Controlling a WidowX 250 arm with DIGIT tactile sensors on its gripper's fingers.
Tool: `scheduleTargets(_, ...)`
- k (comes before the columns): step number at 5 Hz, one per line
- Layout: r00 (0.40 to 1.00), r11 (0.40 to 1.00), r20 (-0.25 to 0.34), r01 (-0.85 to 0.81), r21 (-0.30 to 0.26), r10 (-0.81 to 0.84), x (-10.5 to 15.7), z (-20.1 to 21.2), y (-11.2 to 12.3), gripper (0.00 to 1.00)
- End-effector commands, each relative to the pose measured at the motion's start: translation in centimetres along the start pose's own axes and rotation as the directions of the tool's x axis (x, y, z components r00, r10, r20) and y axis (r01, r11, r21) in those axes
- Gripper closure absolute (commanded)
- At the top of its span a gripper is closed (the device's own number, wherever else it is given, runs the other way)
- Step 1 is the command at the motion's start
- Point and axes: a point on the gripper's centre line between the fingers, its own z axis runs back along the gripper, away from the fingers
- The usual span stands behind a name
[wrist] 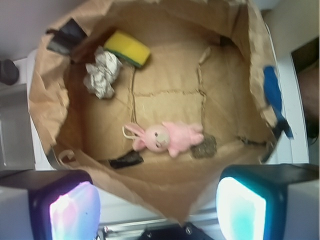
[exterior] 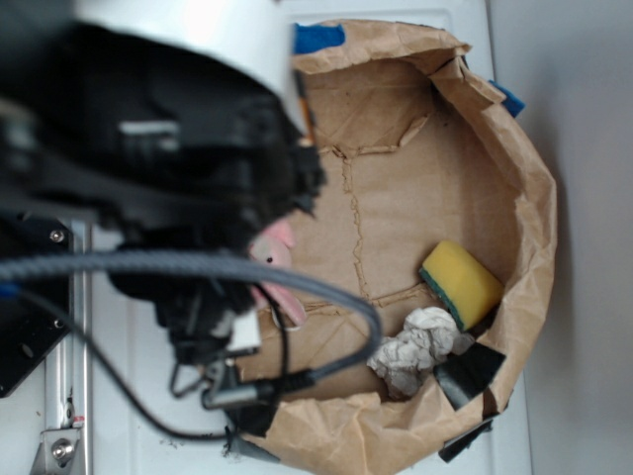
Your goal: Grab the pink bunny.
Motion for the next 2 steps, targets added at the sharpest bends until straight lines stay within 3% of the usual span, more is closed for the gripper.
scheduleTargets(1,0.999,1.0,0.039,-0.004,-0.007,0.004,1.52,0.12,0.06,0.0)
scheduleTargets(2,0.999,1.0,0.038,-0.006,-0.007,0.007,1.73,-0.15,0.2,0.0)
